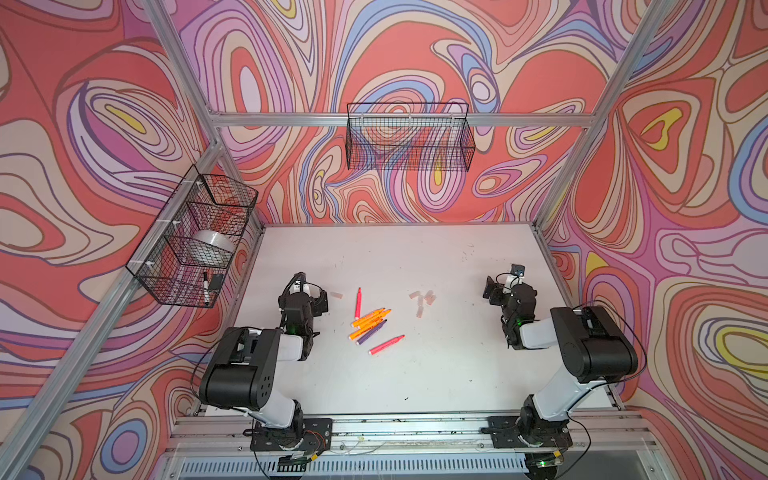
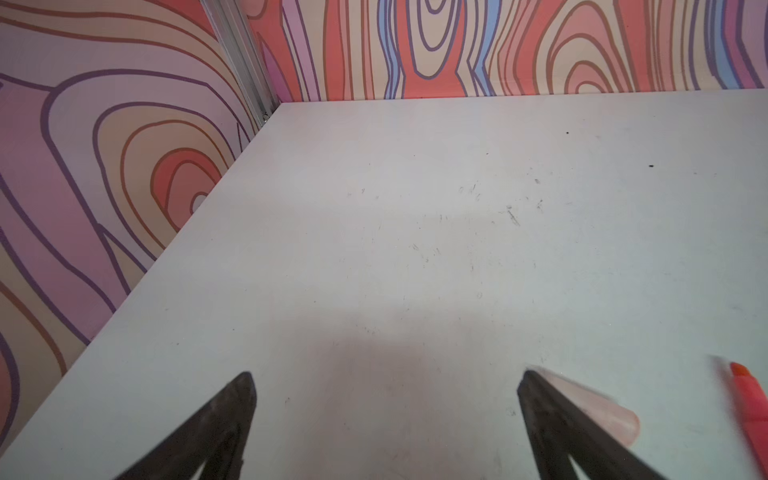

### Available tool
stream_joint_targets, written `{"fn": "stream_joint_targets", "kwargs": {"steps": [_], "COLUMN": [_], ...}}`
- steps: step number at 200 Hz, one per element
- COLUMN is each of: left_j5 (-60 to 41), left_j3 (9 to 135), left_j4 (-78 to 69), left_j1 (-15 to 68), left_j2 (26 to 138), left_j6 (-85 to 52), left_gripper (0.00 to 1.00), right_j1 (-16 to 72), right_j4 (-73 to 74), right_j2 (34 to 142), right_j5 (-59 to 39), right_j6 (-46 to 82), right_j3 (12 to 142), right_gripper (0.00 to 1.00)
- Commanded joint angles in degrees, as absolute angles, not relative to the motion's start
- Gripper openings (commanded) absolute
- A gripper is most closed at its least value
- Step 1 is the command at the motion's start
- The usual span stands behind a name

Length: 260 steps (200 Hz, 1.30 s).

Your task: Insert the pens into the pen caps

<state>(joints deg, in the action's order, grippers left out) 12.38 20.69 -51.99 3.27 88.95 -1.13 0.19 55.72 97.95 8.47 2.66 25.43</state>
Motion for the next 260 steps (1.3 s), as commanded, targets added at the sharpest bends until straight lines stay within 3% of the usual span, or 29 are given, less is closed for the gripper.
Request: {"fn": "stream_joint_targets", "kwargs": {"steps": [1,245,260], "left_j5": [11.8,11.9,15.4], "left_j3": [21.0,20.4,19.2], "left_j4": [-52.5,-53.2,-54.1], "left_j1": [2.8,3.0,4.7], "left_j2": [88.5,88.3,85.8], "left_j6": [-1.2,-1.2,-0.2], "left_gripper": [1.00,1.00,1.00], "right_j1": [0.2,0.2,1.5], "right_j4": [55.7,57.4,56.8], "right_j2": [97.8,97.1,92.2], "right_j5": [8.1,6.9,11.7], "right_j6": [2.9,2.2,2.2], "right_j3": [26.2,25.2,23.2], "right_gripper": [0.98,0.98,0.98]}}
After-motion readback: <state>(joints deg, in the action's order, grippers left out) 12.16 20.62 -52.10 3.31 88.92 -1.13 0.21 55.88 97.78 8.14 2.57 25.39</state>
